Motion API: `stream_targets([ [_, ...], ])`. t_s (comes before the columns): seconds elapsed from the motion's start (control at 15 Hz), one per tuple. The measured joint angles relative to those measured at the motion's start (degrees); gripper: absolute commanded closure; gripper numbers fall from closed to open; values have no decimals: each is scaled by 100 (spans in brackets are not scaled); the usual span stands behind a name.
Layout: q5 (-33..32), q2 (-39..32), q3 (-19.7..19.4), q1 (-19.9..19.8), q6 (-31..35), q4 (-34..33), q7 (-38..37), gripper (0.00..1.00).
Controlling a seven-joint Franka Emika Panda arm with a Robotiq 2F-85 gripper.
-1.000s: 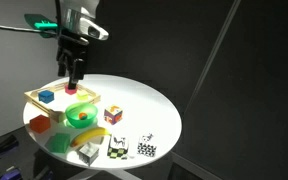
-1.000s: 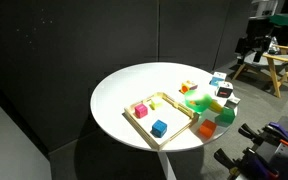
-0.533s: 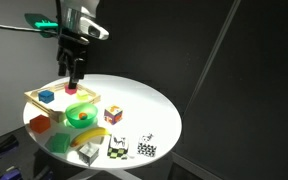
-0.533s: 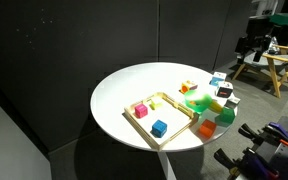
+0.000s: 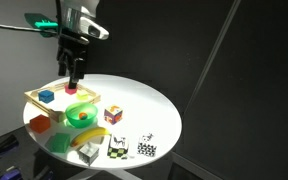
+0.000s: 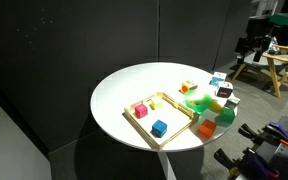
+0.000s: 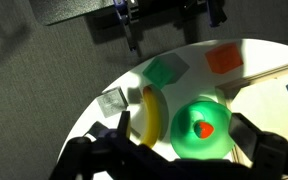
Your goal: Pick up the block with a house image on top and put it in the wooden tray
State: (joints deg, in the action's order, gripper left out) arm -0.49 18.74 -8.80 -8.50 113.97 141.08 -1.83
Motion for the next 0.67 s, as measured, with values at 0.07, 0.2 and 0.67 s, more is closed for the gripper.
stream_targets([
  [0.07,0,0,0,0,0,0,0,0],
  [0.2,0,0,0,0,0,0,0,0],
  [0.67,0,-53,27,1,107,3,0,0],
])
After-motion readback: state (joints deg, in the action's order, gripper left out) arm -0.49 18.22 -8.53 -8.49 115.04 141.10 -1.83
